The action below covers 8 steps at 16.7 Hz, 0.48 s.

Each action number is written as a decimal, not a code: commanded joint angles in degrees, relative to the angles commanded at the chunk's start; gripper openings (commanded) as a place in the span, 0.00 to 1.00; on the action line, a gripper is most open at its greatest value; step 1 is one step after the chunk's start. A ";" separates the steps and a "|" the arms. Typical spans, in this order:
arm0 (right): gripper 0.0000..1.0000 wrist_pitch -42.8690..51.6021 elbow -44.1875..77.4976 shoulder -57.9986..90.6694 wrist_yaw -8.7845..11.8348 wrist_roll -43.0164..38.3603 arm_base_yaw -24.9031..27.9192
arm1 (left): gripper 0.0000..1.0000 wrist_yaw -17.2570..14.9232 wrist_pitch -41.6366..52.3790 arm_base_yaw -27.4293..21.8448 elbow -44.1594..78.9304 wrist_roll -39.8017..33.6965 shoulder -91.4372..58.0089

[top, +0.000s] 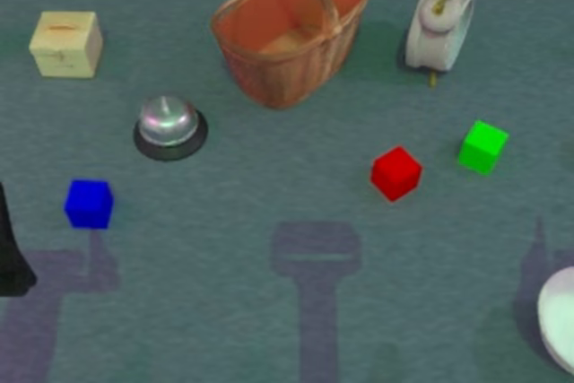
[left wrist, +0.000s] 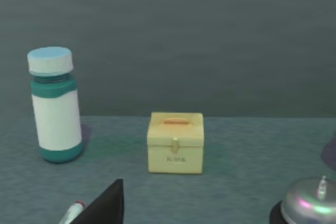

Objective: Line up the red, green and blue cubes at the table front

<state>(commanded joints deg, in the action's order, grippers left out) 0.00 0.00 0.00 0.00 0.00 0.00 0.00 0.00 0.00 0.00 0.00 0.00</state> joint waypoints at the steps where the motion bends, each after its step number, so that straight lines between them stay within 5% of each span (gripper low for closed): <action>1: 1.00 0.00 0.00 0.00 0.00 0.00 0.00 | 1.00 0.00 0.00 0.00 0.00 0.00 0.00; 8: 1.00 7.84 12.18 12.39 0.10 0.92 3.06 | 1.00 0.00 0.00 0.00 0.00 0.00 0.00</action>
<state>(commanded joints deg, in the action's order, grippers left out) 7.84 12.18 12.39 0.10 0.92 3.06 0.00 0.00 0.00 0.00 0.00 0.00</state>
